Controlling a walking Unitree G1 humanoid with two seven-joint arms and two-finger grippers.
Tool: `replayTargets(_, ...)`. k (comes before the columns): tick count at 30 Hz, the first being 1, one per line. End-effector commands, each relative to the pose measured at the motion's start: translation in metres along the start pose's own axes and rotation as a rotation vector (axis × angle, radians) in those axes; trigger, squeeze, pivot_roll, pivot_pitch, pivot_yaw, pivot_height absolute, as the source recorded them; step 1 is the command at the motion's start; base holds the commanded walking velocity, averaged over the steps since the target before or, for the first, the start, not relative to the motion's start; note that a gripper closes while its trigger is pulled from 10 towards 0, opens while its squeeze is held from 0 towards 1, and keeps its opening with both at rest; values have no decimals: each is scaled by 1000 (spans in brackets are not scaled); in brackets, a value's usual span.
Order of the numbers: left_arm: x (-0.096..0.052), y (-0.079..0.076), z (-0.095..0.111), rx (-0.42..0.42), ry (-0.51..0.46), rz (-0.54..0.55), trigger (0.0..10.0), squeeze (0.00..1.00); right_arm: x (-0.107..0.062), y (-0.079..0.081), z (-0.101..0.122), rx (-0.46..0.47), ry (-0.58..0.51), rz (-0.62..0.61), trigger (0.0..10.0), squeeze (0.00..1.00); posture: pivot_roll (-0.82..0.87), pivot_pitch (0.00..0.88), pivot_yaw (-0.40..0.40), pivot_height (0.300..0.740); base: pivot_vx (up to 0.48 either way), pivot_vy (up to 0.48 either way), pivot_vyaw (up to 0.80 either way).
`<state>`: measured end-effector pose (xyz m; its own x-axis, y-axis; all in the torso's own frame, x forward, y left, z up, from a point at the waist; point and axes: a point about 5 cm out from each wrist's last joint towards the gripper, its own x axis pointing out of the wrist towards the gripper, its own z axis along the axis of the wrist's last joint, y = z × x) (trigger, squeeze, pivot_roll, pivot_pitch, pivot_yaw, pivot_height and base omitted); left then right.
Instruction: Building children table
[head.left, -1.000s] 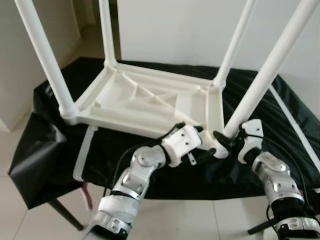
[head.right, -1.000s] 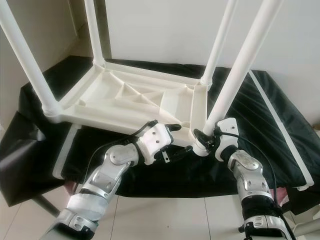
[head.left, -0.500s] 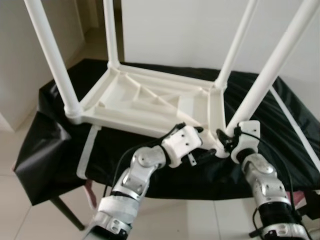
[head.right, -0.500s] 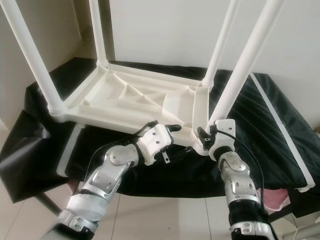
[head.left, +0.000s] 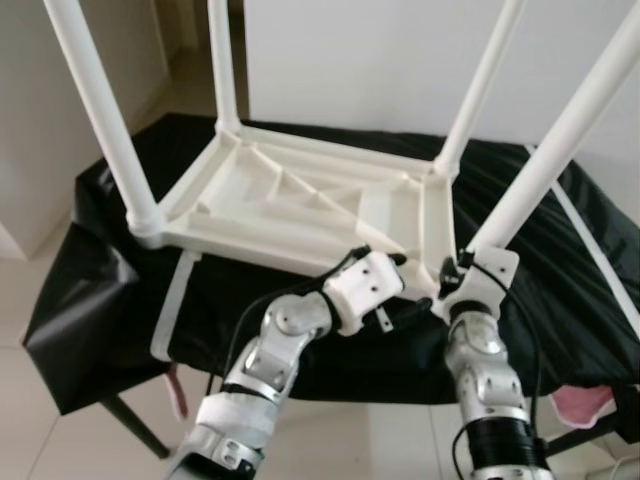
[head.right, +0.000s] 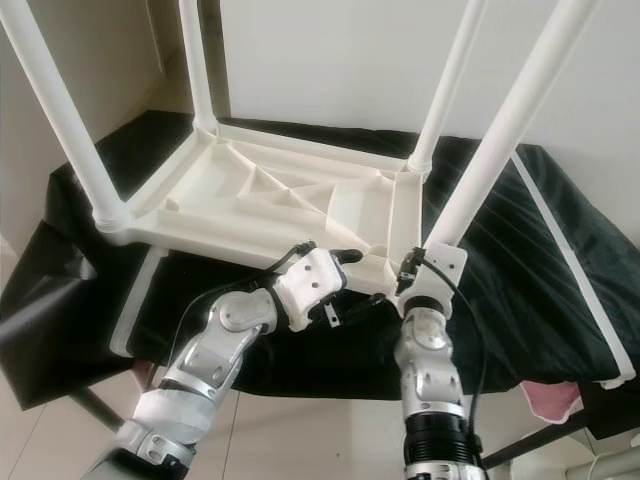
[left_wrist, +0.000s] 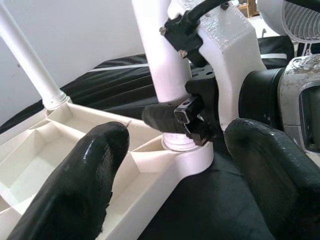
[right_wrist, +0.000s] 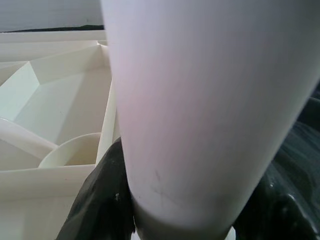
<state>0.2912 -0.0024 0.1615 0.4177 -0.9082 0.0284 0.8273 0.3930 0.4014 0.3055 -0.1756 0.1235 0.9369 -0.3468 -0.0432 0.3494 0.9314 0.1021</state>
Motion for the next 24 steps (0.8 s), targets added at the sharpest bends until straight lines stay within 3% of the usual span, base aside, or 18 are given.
replayTargets(1, 1, 3, -1, -8, 4, 93, 10000, 0, -5, -4, -17, -13, 81, -6, 10000, 0, -43, 0, -53, 740, 0, 0, 0)
replayTargets(7, 1, 4, -2, -2, 8, 101, 10000, 0, -5, -5, -10, 11, 50, 29, 10000, 0, -37, 0, -60, 740, 0, 0, 0)
replayTargets(11, 0, 0, -2, -4, 6, 103, 10000, 0, -8, 7, -4, 29, 22, 54, 10000, 0, -31, 0, -64, 740, 0, 0, 0)
replayTargets(12, 0, -1, -2, -5, 5, 103, 10000, 0, -9, 9, -3, 42, 20, 77, 10000, 1000, -28, 0, -65, 740, 0, 0, 0)
replayTargets(16, -1, -1, -2, -5, 6, 110, 10000, 0, -11, 10, 1, 51, -2, 133, 10000, 1000, -24, 0, -70, 740, 0, 0, 0)
replayTargets(22, -2, 0, -3, -1, 7, 120, 10000, 0, -12, -3, 7, 34, -36, 187, 10000, 1000, -23, 0, -71, 740, 0, 0, 0)
replayTargets(24, -3, 0, -3, 0, 8, 123, 10000, 0, -12, -13, 8, -4, -38, 283, 10000, 1000, -29, 0, -65, 740, 0, 0, 0)
